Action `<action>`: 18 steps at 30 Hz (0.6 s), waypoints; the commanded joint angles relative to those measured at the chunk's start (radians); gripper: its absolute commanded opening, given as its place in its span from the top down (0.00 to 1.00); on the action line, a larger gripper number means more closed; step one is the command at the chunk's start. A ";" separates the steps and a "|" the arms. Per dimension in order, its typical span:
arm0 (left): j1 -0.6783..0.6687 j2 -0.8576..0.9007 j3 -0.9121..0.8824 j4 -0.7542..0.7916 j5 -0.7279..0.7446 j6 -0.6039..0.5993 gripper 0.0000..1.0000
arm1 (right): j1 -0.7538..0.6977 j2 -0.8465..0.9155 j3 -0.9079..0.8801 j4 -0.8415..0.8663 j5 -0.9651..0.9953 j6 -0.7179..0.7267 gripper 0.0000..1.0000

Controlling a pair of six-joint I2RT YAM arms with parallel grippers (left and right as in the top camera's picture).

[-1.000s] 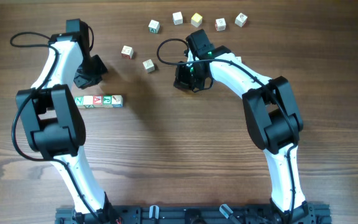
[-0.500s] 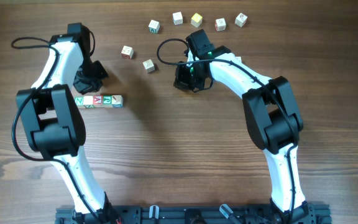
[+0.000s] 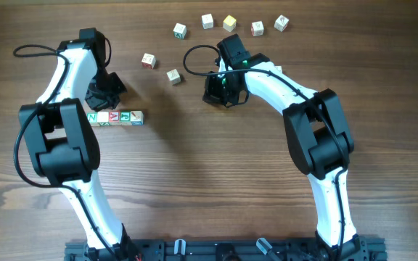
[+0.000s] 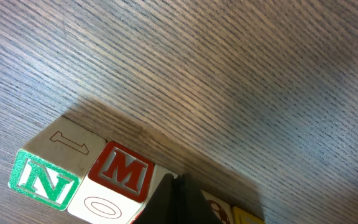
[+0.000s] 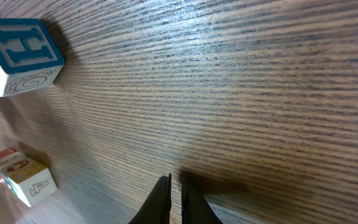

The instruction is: Form a horizontal line

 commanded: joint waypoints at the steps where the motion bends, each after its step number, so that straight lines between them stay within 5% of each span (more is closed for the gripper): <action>1: 0.004 0.010 -0.009 -0.008 -0.013 -0.018 0.96 | -0.005 0.074 -0.037 -0.021 0.110 -0.013 0.90; 18: 0.004 0.010 -0.009 -0.018 -0.013 -0.018 0.96 | -0.005 0.074 -0.037 -0.022 0.110 -0.013 0.90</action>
